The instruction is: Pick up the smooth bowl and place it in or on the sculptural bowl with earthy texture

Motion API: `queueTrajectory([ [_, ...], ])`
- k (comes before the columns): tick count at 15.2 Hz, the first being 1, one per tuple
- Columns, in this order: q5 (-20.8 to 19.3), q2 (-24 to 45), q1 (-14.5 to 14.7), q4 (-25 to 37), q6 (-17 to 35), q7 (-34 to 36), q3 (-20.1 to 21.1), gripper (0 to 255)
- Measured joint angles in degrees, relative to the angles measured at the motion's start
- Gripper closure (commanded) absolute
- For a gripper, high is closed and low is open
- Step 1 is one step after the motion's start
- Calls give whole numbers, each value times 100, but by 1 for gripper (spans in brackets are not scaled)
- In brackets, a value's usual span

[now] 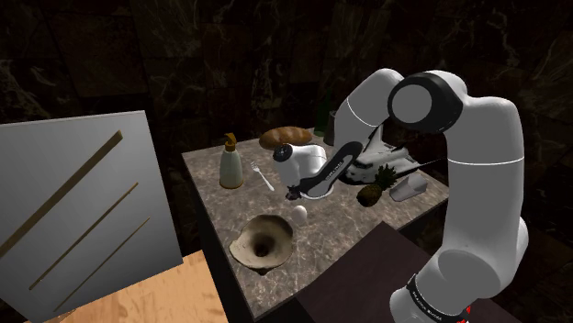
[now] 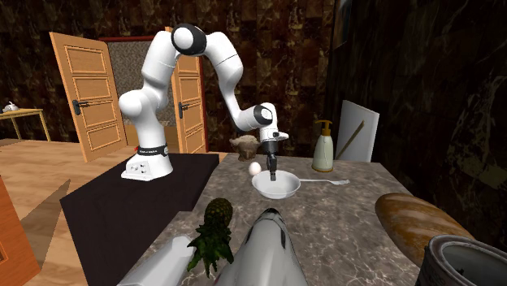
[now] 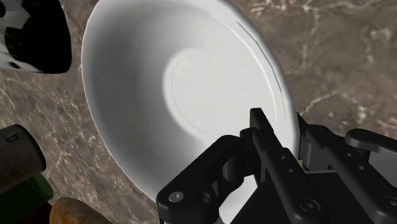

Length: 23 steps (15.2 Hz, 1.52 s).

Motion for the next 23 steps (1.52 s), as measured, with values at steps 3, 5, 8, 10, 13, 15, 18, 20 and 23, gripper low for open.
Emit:
queueTrajectory([
  [3, 137, -202, -37, -72, -88, -158, 58, 255],
  [5, 239, -344, -64, -115, -155, -275, 99, 255],
  [8, 376, -543, -100, -178, -244, -435, 152, 255],
  [10, 480, -698, -115, -234, -316, -539, 196, 255],
  [13, 633, -905, -151, -281, -418, -720, 247, 255],
  [15, 751, -1053, -168, -307, -503, -846, 288, 255],
  [18, 899, -1238, -206, -323, -607, -1038, 325, 255],
  [20, 1010, -1350, -207, -313, -701, -1146, 363, 255],
  [23, 1160, -1537, -228, -327, -820, -1319, 403, 255],
])
